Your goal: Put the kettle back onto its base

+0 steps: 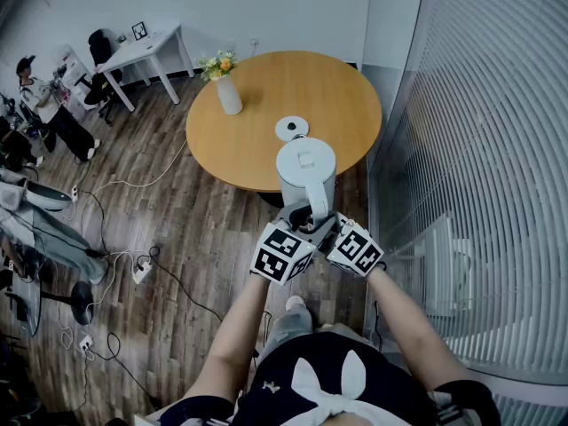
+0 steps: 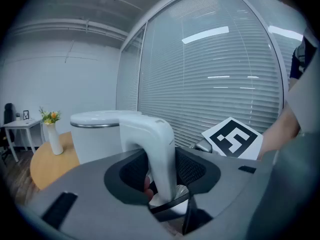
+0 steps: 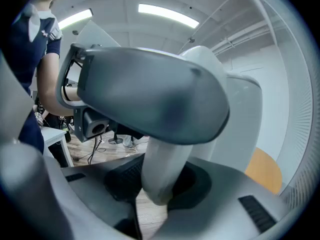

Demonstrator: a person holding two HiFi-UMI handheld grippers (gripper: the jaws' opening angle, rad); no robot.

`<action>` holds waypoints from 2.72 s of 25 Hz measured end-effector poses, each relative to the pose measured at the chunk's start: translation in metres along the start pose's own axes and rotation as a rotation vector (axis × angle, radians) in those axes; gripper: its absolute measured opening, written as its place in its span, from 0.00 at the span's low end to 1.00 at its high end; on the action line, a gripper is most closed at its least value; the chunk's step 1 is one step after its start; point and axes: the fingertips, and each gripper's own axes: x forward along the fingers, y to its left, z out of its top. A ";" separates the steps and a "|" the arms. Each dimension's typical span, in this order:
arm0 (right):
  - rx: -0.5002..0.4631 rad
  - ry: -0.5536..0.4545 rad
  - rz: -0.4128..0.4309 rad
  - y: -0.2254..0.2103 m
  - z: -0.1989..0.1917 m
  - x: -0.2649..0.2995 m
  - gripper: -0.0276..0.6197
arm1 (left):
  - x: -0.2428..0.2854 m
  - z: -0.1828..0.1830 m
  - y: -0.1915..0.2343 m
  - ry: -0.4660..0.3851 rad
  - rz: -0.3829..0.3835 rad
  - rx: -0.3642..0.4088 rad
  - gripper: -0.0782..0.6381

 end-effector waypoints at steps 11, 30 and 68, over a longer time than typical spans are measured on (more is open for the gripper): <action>0.030 -0.017 -0.019 -0.012 -0.002 0.019 0.22 | 0.006 -0.005 0.021 0.004 -0.021 0.007 0.37; 0.046 -0.046 -0.095 -0.045 0.010 0.065 0.22 | 0.010 -0.004 0.075 -0.008 -0.094 0.055 0.37; -0.052 -0.078 0.033 -0.245 0.027 0.149 0.23 | 0.130 0.064 0.253 -0.029 0.034 -0.016 0.37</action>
